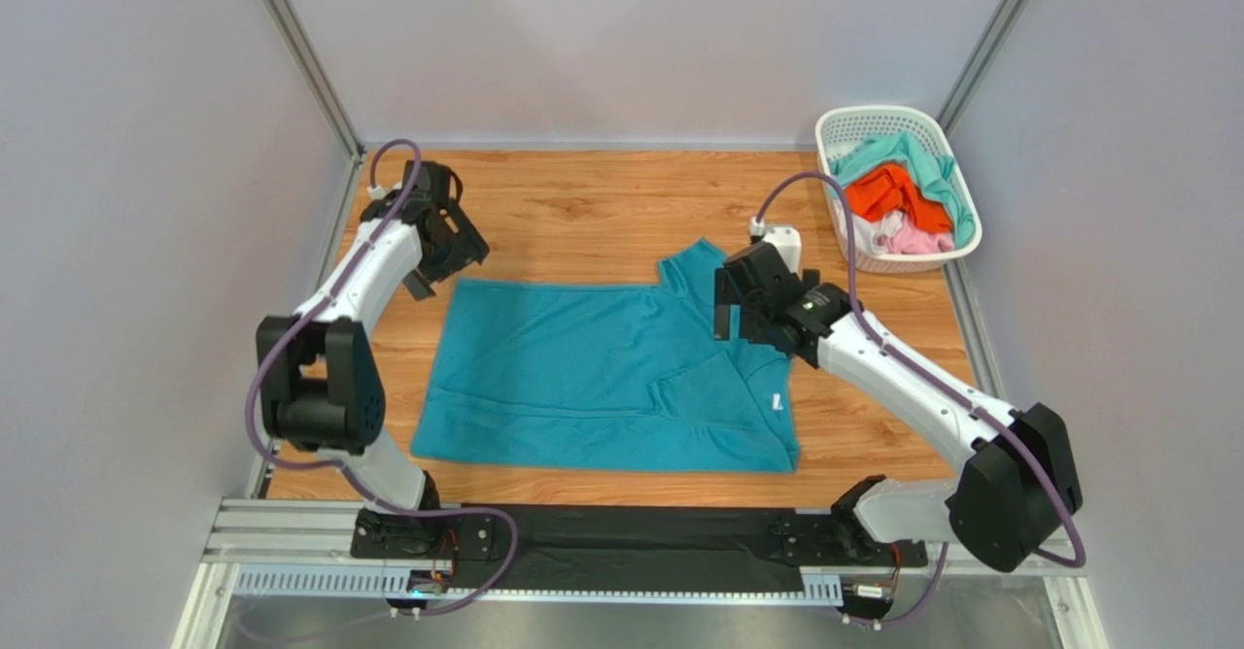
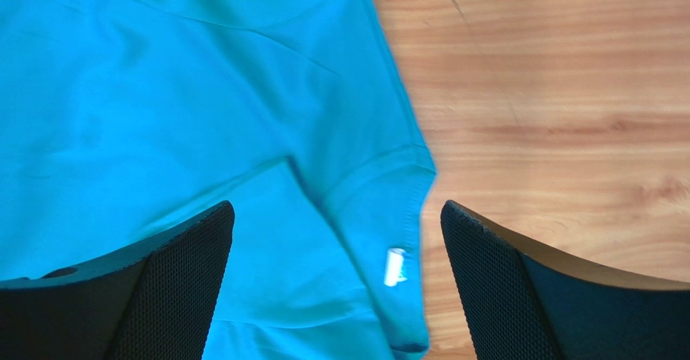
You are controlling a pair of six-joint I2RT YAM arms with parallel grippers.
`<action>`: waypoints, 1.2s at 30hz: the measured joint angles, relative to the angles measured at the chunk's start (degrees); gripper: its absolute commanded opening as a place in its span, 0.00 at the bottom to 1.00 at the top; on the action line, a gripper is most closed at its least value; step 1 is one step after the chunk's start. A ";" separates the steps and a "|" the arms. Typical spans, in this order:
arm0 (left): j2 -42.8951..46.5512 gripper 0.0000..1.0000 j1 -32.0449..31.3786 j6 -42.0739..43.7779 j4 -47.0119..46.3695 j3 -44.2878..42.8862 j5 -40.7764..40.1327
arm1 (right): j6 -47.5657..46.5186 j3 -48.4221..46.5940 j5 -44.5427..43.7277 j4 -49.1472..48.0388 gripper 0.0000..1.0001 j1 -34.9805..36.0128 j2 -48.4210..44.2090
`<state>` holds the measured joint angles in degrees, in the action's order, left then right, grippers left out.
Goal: Fold and stack the t-shirts
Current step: Fold the tshirt
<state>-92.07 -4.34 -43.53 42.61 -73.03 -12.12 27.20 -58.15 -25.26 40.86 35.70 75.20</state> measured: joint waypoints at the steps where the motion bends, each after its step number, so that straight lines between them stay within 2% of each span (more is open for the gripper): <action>1: -2.73 0.91 0.22 0.35 0.42 -2.23 0.04 | -0.26 1.46 0.33 0.00 1.00 -1.09 -1.09; 8: -17.00 0.74 1.14 2.73 2.12 -11.58 0.28 | -1.73 8.46 1.40 0.85 1.00 -5.84 -8.22; 9: -18.23 0.67 1.29 2.99 2.43 -12.24 0.31 | -1.84 8.66 1.40 0.85 1.00 -5.90 -8.66; 13: -22.64 0.50 2.29 4.02 3.08 -15.08 1.18 | -2.21 8.76 1.70 0.57 1.00 -5.90 -9.38; 15: -24.50 0.50 2.73 4.66 3.19 -16.46 1.51 | -2.38 9.22 1.92 0.20 1.00 -5.90 -9.51; 19: -26.38 0.49 3.30 4.96 3.39 -17.57 1.55 | -2.71 10.25 2.43 0.20 1.00 -6.01 -9.53; 29: -28.15 0.17 3.61 6.51 3.80 -17.57 3.91 | -3.15 10.49 2.91 -0.04 1.00 -6.27 -8.37; 32: -28.17 0.12 3.69 6.84 3.89 -17.57 4.26 | -3.19 10.49 3.02 -0.13 1.00 -6.40 -7.76; 34: -28.15 0.00 3.69 6.95 3.91 -17.57 4.39 | -3.26 10.49 3.32 -0.33 1.00 -6.51 -7.48; 36: -28.15 0.00 3.69 7.23 3.87 -17.57 4.57 | -3.30 10.49 3.41 -0.61 1.00 -6.54 -7.26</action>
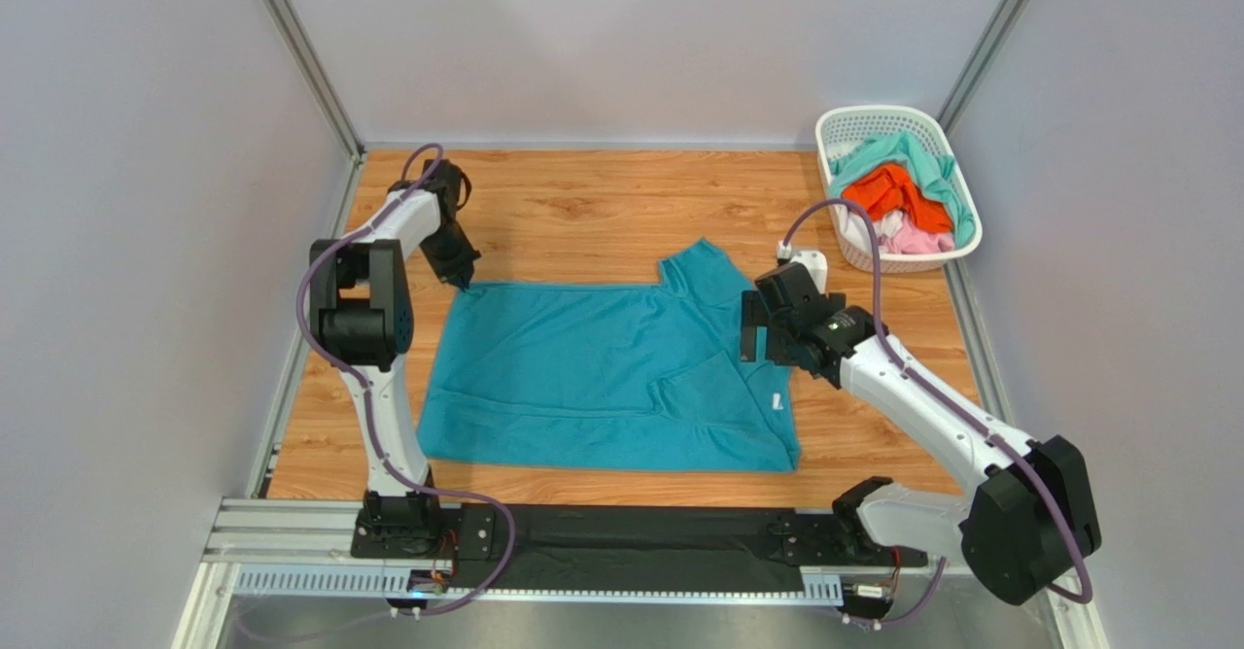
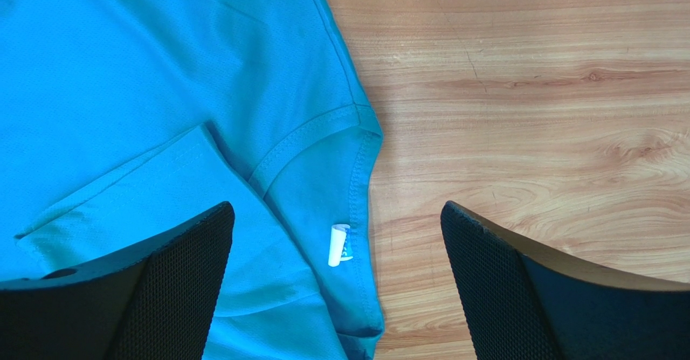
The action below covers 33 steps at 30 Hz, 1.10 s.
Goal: Fold and stack the t-shirts
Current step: Fold the tshirt
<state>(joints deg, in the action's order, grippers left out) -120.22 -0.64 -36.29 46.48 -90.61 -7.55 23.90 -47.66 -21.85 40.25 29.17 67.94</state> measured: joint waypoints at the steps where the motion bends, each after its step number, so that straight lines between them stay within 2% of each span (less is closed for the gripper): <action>1: 0.00 0.00 0.00 0.15 0.00 0.00 0.04 | 0.00 0.00 0.04 -0.13 1.00 0.00 0.09; 6: 0.11 0.00 0.00 0.96 -0.24 0.17 0.59 | -0.02 -1.75 1.57 -0.09 1.00 -0.13 1.90; 10: 0.87 0.00 0.00 1.70 -1.36 1.40 1.55 | -0.04 -10.23 3.63 -0.90 1.00 -0.85 7.76; 13: 0.94 0.00 0.00 2.21 -1.77 1.55 2.40 | -0.02 -18.58 5.22 -1.79 1.00 -2.03 14.27; 18: 0.96 0.00 0.00 2.49 -2.29 1.66 3.52 | -0.37 -34.47 6.91 -4.26 0.98 -4.22 30.12; 26: 1.18 0.00 0.00 2.78 -2.95 1.99 4.61 | -3.54 -60.57 6.27 -2.27 0.92 -6.56 55.63; 33: 1.18 0.00 0.00 2.78 -3.06 2.01 5.42 | -5.88 -69.44 5.33 -0.31 0.80 -7.63 66.27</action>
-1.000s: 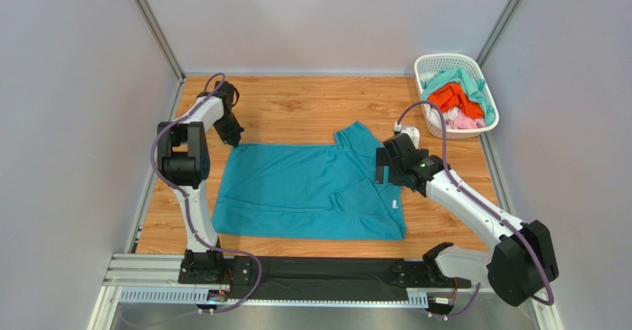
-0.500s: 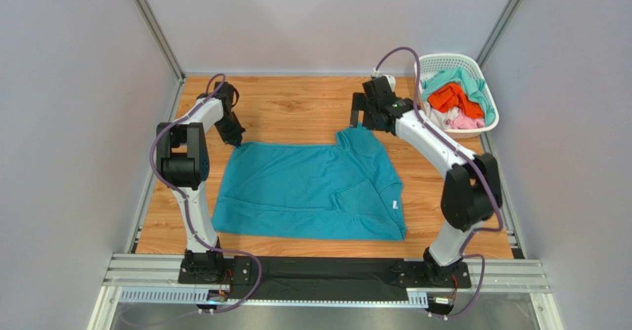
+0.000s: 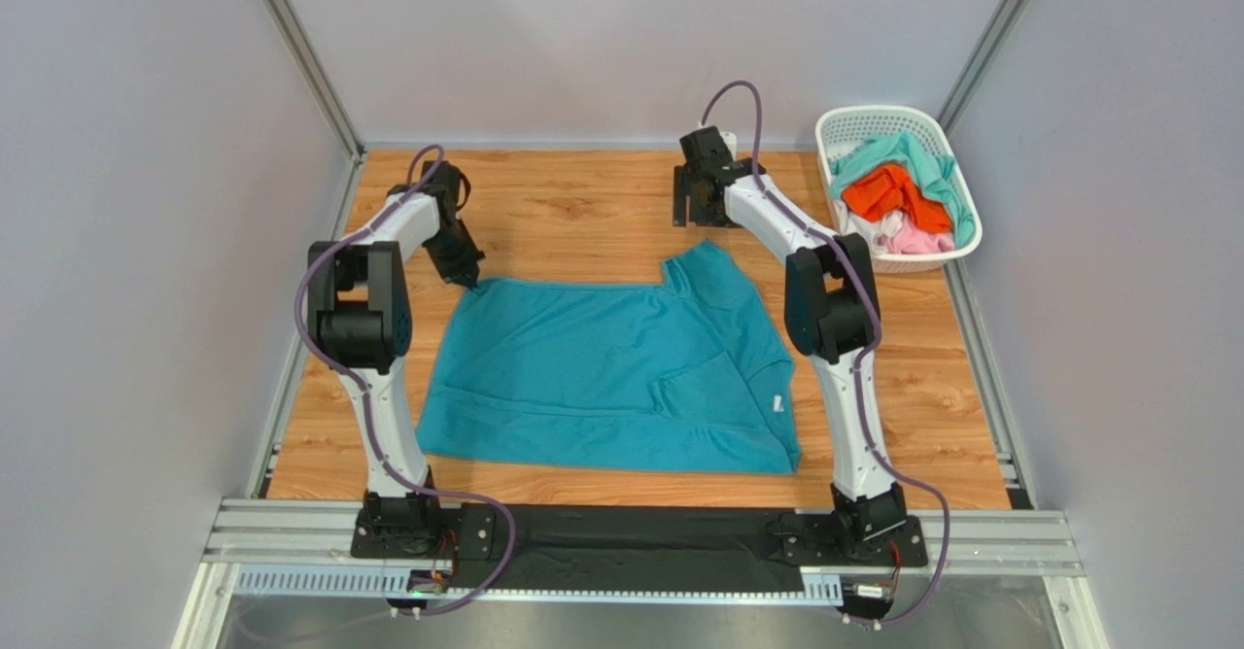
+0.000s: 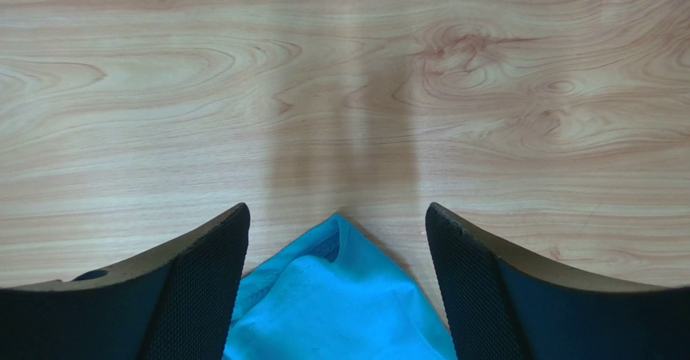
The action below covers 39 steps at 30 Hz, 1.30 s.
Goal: Fold and stack the t-shirts
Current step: Fold the tshirt
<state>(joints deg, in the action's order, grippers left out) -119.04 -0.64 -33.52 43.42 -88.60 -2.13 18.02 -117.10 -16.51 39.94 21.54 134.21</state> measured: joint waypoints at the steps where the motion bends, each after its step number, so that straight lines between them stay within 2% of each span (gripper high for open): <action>1: 0.00 0.00 0.00 0.00 0.02 0.00 0.15 | -0.09 -0.37 0.02 0.07 0.79 -0.09 0.90; 5: 0.00 0.00 0.15 -0.02 0.02 0.00 0.28 | -0.13 -0.42 0.20 0.90 0.67 -0.37 3.13; 6: 0.00 0.00 0.33 0.00 0.02 0.00 0.39 | -0.11 -0.42 0.22 1.01 0.60 -0.37 3.43; 8: 0.00 0.00 0.74 0.00 0.02 0.00 0.37 | 0.07 -0.35 0.46 1.38 0.53 -0.37 3.72; 13: 0.00 0.00 1.51 0.00 0.02 0.00 0.42 | 0.79 0.96 0.59 0.57 0.45 -0.37 3.23; 16: 0.00 0.00 1.55 0.00 0.02 0.00 0.59 | 1.29 2.45 0.55 0.48 0.31 -0.37 2.36; 17: 0.00 0.00 1.55 0.00 0.02 0.00 0.61 | 1.57 2.86 0.55 0.46 0.22 -0.37 2.08; 19: 0.00 0.00 1.53 0.00 0.04 0.00 0.68 | 1.81 3.37 0.55 0.44 0.13 -0.37 1.84; 20: 0.00 0.00 1.53 0.00 0.02 0.00 0.70 | 2.01 3.80 0.55 0.26 0.04 -0.37 1.57; 21: 0.00 0.00 1.53 0.00 0.02 0.00 0.81 | 1.99 4.31 0.57 0.20 0.00 -0.37 1.27; 30: 1.25 0.00 1.53 -0.02 -0.44 1.79 2.36 | 1.97 11.43 0.66 -0.59 0.00 -0.15 -4.20; 34: 4.46 0.00 1.55 -0.02 -0.92 5.20 2.82 | 1.44 19.71 1.01 -2.29 0.00 0.48 -12.13; 39: 12.52 0.00 1.53 -0.20 -2.36 12.11 3.19 | 1.38 29.99 2.29 -4.24 0.00 2.08 -24.22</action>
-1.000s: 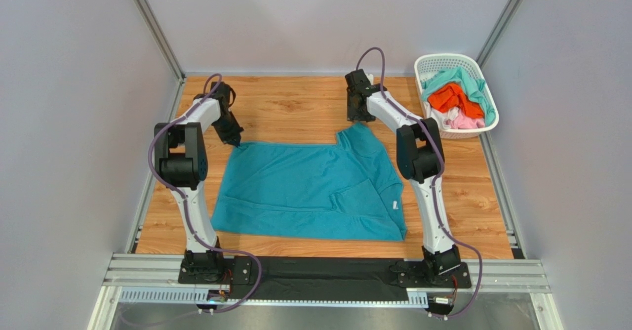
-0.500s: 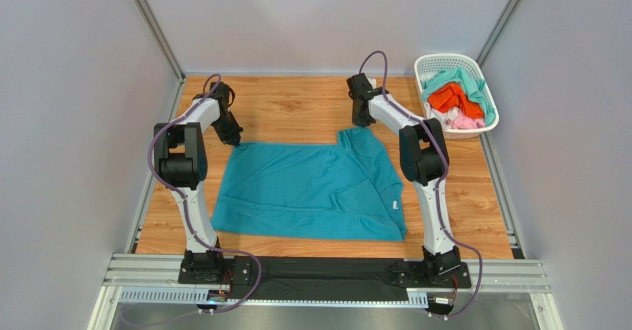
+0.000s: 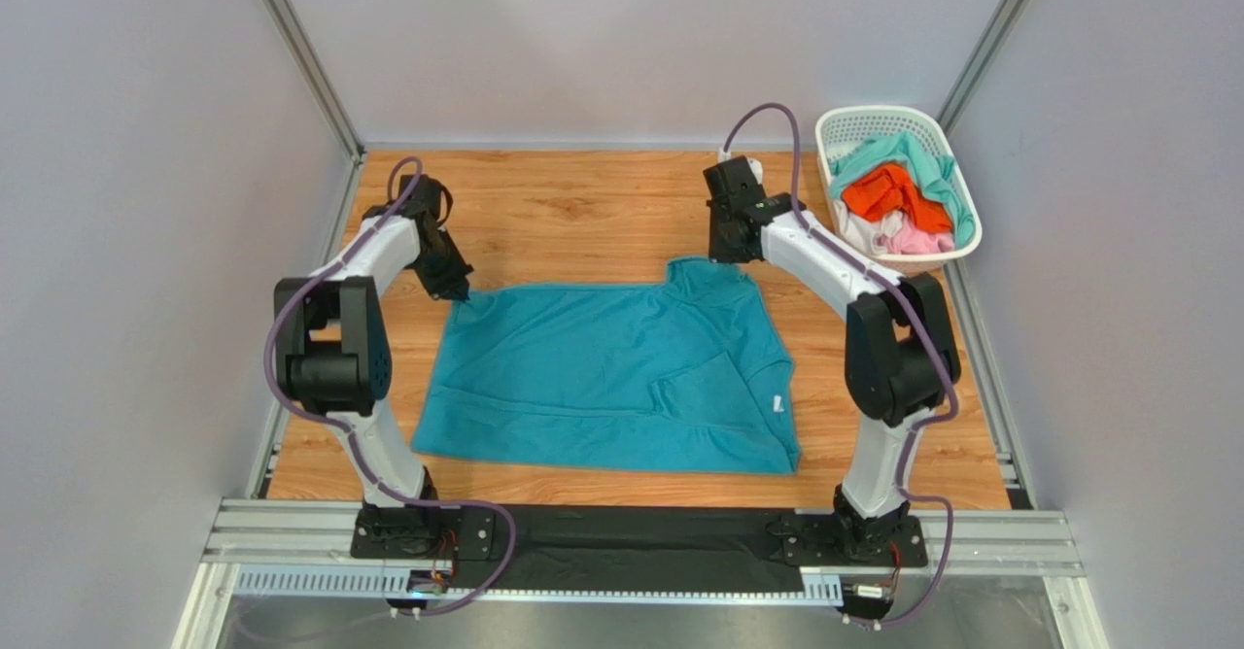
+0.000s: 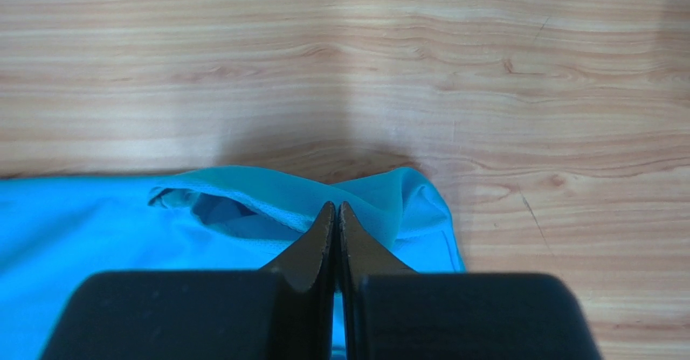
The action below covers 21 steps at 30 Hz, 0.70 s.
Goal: Fold and stack the t-shirts
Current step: Fold the tshirt
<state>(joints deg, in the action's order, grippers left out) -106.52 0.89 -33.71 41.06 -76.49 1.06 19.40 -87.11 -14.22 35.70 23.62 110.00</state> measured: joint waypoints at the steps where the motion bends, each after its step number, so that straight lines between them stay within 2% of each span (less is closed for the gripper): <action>1: 1.88 0.00 0.00 -0.04 -0.42 1.53 0.02 | 0.00 1.86 0.17 -0.57 0.00 0.46 -2.32; 8: 12.90 0.00 0.02 -0.66 -3.02 10.32 0.15 | 0.31 13.18 0.61 -2.12 0.00 3.39 -14.62; 21: 25.11 0.00 0.00 -0.70 -5.14 20.90 0.68 | 1.99 30.25 3.37 0.63 0.00 4.50 -36.28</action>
<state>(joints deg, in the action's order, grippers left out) -81.41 0.89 -34.41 35.92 -55.59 1.74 21.39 -56.86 -10.85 36.34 28.12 73.71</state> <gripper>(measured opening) 0.007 0.007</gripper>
